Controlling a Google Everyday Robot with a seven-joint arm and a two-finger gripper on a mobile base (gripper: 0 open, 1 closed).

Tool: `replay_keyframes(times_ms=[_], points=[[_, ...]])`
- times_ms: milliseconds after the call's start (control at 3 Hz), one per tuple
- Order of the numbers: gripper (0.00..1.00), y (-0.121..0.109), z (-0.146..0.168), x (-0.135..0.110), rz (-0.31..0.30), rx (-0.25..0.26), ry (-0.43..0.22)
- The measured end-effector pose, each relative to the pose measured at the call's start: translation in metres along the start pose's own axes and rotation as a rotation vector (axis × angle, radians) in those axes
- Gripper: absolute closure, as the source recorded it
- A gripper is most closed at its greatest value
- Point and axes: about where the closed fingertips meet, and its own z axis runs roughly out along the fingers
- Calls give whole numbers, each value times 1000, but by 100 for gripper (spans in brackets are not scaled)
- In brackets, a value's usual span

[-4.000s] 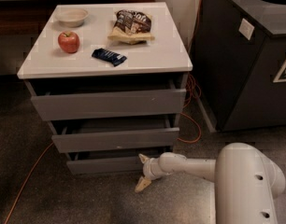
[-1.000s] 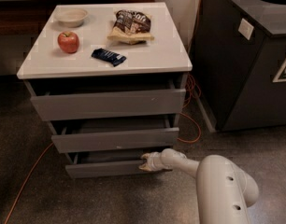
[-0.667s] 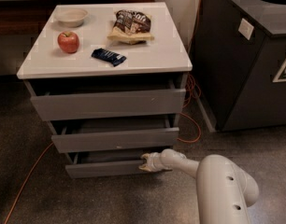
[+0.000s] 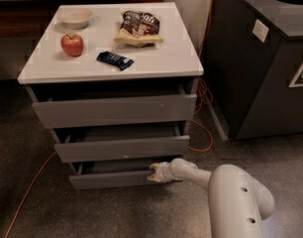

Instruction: Place brown chip bag into bottom drawer

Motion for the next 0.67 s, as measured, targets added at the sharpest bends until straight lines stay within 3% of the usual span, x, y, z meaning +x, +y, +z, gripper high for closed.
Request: replay_keyframes(times_ms=[333,667], points=[[100,26,1,-4,6,-30,-19],[100,24,-3,-7,6,-30,-19]])
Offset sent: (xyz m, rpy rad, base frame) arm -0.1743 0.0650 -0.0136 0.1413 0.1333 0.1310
